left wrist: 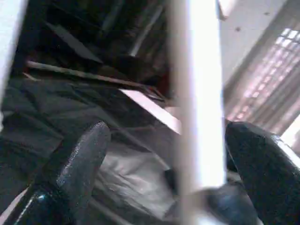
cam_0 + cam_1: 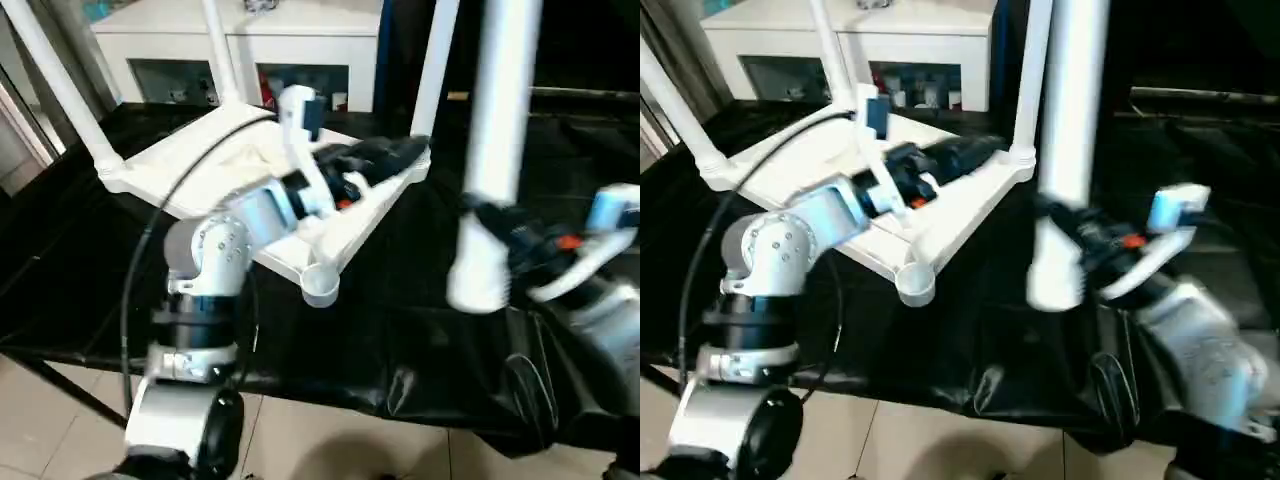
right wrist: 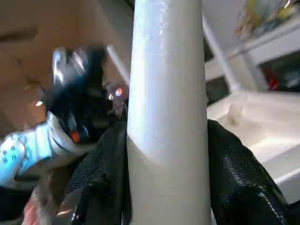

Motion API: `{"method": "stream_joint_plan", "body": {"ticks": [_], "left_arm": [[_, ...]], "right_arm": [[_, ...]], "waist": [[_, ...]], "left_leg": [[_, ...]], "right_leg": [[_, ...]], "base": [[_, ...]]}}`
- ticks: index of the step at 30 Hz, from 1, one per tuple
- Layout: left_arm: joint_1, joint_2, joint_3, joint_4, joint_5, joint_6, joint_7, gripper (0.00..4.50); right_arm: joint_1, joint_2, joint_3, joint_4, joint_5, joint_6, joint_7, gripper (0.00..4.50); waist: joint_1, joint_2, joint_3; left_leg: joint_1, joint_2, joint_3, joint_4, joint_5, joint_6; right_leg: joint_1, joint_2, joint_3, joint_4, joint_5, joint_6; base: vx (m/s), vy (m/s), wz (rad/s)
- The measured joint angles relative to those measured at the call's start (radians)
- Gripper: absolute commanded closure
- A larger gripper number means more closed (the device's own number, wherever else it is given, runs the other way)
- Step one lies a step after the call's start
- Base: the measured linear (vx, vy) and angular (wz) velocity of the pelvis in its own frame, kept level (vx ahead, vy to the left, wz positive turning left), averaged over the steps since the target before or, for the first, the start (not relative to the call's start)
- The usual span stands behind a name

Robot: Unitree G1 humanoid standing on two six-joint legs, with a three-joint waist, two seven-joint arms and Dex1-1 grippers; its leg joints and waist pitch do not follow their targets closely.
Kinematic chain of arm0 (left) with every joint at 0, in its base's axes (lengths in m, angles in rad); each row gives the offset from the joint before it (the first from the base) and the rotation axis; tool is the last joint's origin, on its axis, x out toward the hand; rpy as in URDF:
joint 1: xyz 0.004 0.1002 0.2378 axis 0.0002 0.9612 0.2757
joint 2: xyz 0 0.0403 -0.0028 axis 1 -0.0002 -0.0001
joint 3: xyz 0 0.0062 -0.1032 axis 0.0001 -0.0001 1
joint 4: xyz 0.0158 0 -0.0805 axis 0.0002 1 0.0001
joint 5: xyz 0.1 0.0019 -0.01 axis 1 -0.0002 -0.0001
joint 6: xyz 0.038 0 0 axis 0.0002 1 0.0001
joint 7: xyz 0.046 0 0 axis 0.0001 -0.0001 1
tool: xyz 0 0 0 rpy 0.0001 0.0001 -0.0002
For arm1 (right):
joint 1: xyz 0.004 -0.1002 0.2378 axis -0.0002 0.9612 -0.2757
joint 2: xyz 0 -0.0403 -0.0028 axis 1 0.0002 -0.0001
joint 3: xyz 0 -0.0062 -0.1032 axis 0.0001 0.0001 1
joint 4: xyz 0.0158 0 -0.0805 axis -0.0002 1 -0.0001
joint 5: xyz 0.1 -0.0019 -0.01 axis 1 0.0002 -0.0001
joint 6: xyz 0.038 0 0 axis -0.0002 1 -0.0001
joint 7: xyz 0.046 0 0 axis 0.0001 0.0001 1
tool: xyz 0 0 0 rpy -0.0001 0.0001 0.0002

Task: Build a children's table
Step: Pick table leg

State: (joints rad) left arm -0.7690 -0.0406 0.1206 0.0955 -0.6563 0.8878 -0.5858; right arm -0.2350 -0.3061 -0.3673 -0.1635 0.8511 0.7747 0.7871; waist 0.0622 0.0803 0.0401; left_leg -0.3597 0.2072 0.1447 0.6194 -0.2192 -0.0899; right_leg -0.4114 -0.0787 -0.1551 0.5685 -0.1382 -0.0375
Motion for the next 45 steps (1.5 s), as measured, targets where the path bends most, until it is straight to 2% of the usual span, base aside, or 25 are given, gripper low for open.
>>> {"method": "stream_joint_plan", "body": {"ticks": [2, 7, 15, 20, 22, 23, 26, 28, 33, 37, 45], "left_arm": [[0.009, -0.009, -0.001, -0.017, -0.021, 0.021, 0.0, 0.0], [0.044, -0.018, -0.011, -0.023, -0.025, 0.047, 0.007, 0.0], [0.077, -0.026, -0.018, -0.035, -0.025, 0.072, 0.073, 0.0], [0.069, 0.012, 0.031, -0.03, -0.018, 0.068, 0.102, 0.0], [0.069, 0.03, 0.052, -0.03, -0.024, 0.076, 0.102, 0.0], [0.069, 0.034, 0.053, -0.03, -0.025, 0.077, 0.102, 0.27], [0.067, 0.043, 0.059, -0.03, -0.036, 0.079, 0.101, 0.37], [0.062, 0.044, 0.059, -0.03, -0.048, 0.087, 0.101, 0.49], [0.057, 0.076, 0.025, -0.03, -0.057, 0.121, 0.046, 1.14], [0.057, 0.083, -0.022, -0.03, -0.057, 0.131, 0.01, 1.33], [0.057, 0.074, -0.008, -0.005, -0.065, 0.135, 0.012, 2.02]], "right_arm": [[0.004, 0.013, 0.037, 0.0, -0.033, -0.009, -0.005, 2.65], [0.036, 0.023, 0.121, -0.011, -0.096, -0.04, -0.017, 2.65], [0.01, 0.076, 0.225, -0.013, -0.128, -0.062, -0.037, 2.65], [-0.011, 0.091, 0.226, -0.013, -0.125, -0.078, -0.045, 2.65], [-0.011, 0.079, 0.231, -0.012, -0.128, -0.079, -0.037, 2.65], [-0.012, 0.075, 0.235, -0.01, -0.129, -0.08, -0.035, 2.65], [-0.033, 0.067, 0.254, 0.01, -0.138, -0.08, -0.025, 2.65], [-0.036, 0.066, 0.258, 0.011, -0.138, -0.08, -0.02, 2.65], [-0.034, 0.026, 0.266, 0.011, -0.138, -0.08, 0.004, 2.65], [-0.026, 0.019, 0.277, 0.011, -0.139, -0.08, 0.005, 2.65], [-0.01, 0.014, 0.288, 0.0, -0.142, -0.082, 0.006, 2.65]], "waist": [[0.001, 0.004, -0.003], [-0.001, 0.004, -0.002], [-0.002, 0.003, -0.002], [0.001, 0.001, -0.001], [0.003, -0.005, -0.001], [0.005, -0.008, -0.001], [0.01, -0.013, 0.0], [0.018, -0.013, -0.001], [0.032, -0.011, -0.002], [0.03, -0.01, -0.002], [0.026, -0.01, -0.002]], "left_leg": [[-0.002, 0.0, 0.0, -0.001, 0.0, 0.001], [-0.003, 0.0, 0.0, -0.001, 0.0, 0.001], [-0.006, 0.0, 0.0, -0.001, 0.0, 0.001], [-0.006, 0.0, 0.0, -0.001, -0.001, 0.002], [-0.007, 0.0, 0.0, -0.001, -0.001, 0.002], [-0.007, 0.0, 0.0, -0.002, -0.001, 0.002], [-0.007, 0.001, 0.0, -0.002, -0.001, 0.002], [-0.007, 0.001, 0.001, -0.002, -0.001, 0.002], [-0.007, 0.001, 0.001, -0.002, -0.001, 0.002], [-0.007, 0.001, 0.001, -0.002, -0.001, 0.002], [-0.006, 0.001, 0.001, -0.002, -0.001, 0.002]], "right_leg": [[-0.001, 0.0, 0.0, 0.0, 0.0, 0.0], [-0.003, 0.0, -0.001, -0.002, 0.0, 0.0], [-0.002, 0.0, 0.0, -0.007, 0.002, 0.004], [-0.002, 0.0, 0.0, -0.007, 0.002, 0.004], [-0.003, -0.001, 0.0, -0.007, 0.002, 0.004], [-0.003, -0.001, 0.0, -0.007, 0.002, 0.004], [-0.003, -0.002, 0.001, -0.007, 0.002, 0.004], [-0.003, -0.003, 0.001, -0.007, 0.003, 0.004], [-0.003, -0.003, 0.001, -0.007, 0.003, 0.004], [-0.003, -0.003, 0.001, -0.007, 0.003, 0.004], [-0.002, -0.003, 0.001, -0.006, 0.003, 0.005]], "base": [[0.0, 0.0, 0.0], [0.0, 0.0, 0.0], [0.0, 0.0, 0.0], [0.0, 0.0, 0.0], [0.0, 0.0, 0.0], [0.0, 0.0, 0.0], [0.0, 0.0, 0.0], [0.0, 0.0, 0.0], [0.0, 0.0, 0.0], [0.0, 0.0, 0.0], [0.0, 0.0, 0.0]]}}
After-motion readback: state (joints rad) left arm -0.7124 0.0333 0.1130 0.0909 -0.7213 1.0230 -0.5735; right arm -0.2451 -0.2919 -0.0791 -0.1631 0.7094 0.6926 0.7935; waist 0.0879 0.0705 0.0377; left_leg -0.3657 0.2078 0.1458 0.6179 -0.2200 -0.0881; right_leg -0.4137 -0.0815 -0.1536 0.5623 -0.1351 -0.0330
